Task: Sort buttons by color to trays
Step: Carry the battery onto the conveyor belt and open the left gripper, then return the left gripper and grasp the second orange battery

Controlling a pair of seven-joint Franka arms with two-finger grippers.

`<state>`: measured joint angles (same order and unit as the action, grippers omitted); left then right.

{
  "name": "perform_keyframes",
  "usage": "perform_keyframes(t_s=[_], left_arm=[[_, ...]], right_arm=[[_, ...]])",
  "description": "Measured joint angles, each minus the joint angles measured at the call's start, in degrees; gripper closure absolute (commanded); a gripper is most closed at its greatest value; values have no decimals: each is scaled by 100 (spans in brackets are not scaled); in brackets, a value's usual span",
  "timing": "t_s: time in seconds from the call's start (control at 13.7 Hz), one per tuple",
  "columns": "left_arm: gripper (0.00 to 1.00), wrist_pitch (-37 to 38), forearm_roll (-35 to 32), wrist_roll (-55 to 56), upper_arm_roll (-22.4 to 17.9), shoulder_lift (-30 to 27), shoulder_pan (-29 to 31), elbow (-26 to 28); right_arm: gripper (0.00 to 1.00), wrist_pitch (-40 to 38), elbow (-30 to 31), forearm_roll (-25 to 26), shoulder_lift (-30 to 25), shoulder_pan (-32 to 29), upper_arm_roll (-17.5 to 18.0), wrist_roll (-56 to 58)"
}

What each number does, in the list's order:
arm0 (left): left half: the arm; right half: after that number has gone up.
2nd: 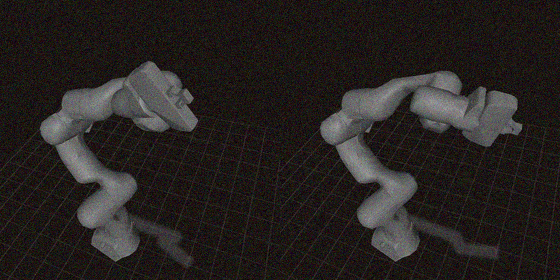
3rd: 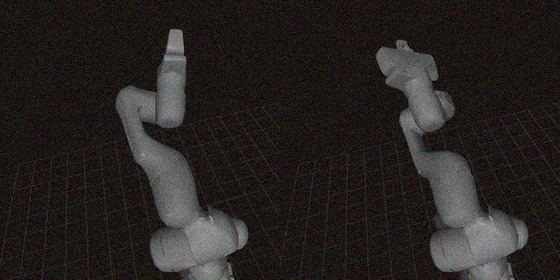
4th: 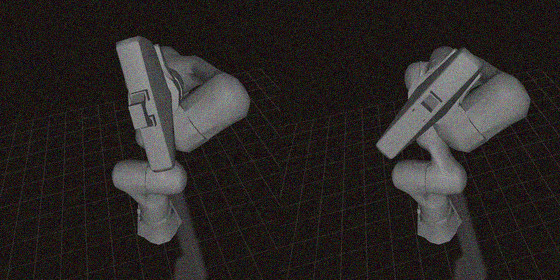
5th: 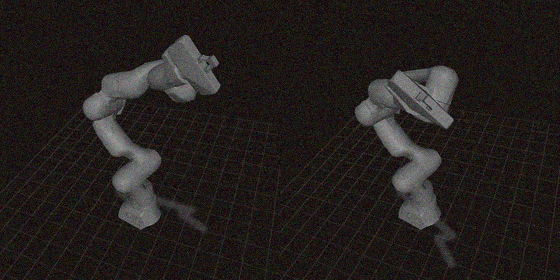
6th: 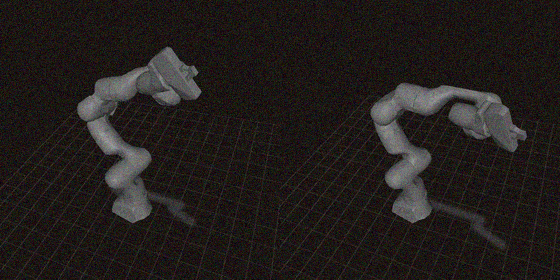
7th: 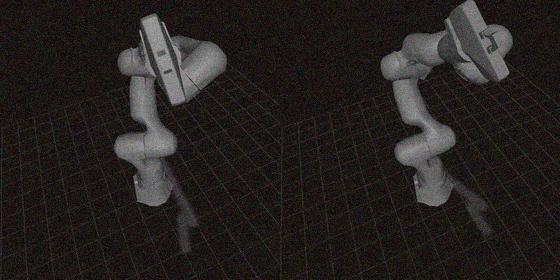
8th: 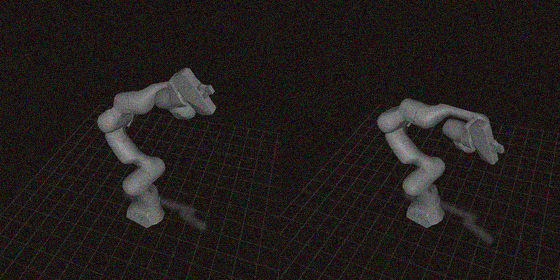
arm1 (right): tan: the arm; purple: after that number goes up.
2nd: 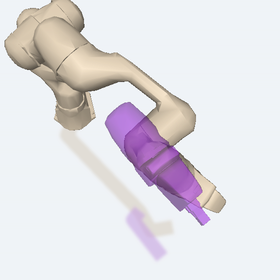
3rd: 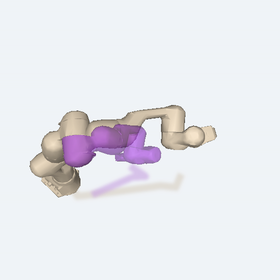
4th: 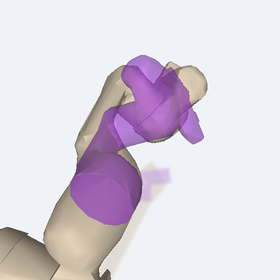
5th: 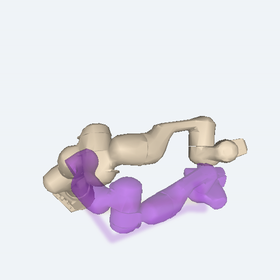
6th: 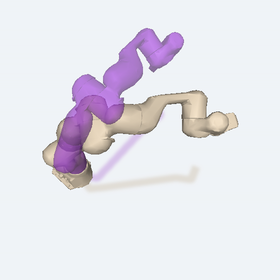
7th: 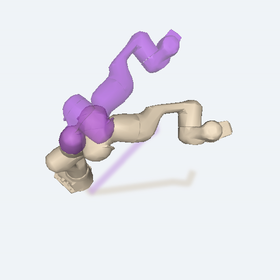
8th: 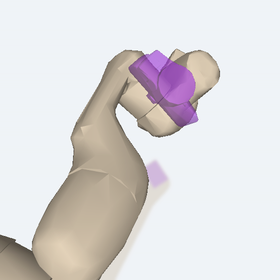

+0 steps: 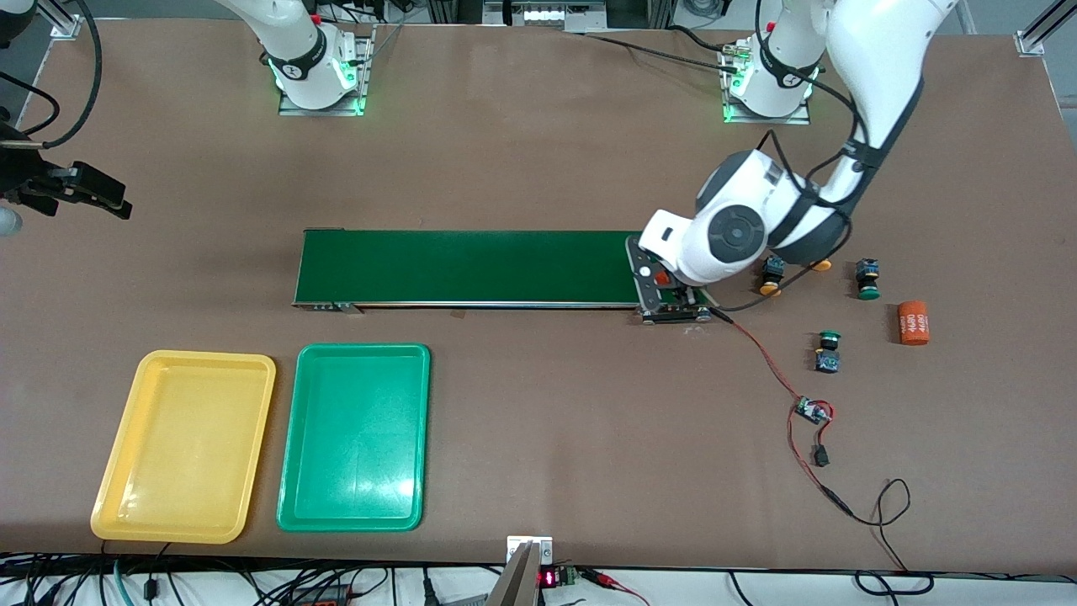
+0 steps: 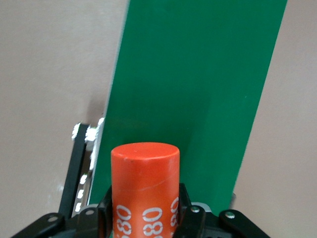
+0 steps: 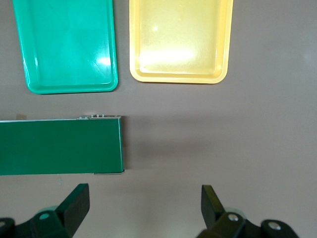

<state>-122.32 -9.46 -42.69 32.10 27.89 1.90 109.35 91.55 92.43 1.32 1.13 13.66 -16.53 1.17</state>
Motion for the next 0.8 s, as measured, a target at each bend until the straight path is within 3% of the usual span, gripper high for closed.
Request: perform_keyframes(t_s=[0.07, 0.44, 0.66, 0.8], left_arm=[[0, -80, -99, -80, 0, 15, -38, 78], [0, 29, -172, -231, -17, 0, -1, 69], [0, 921, -181, -75, -141, -76, 316, -534], [0, 1412, -304, 269, -509, -129, 524, -1086]], right_arm=[[0, 1, 0, 0, 0, 0, 0, 0], [0, 3, 0, 0, 0, -1, -1, 0], [0, 3, 0, 0, 1, -4, -3, 0], [0, 3, 1, 0, 2, -4, -3, 0]])
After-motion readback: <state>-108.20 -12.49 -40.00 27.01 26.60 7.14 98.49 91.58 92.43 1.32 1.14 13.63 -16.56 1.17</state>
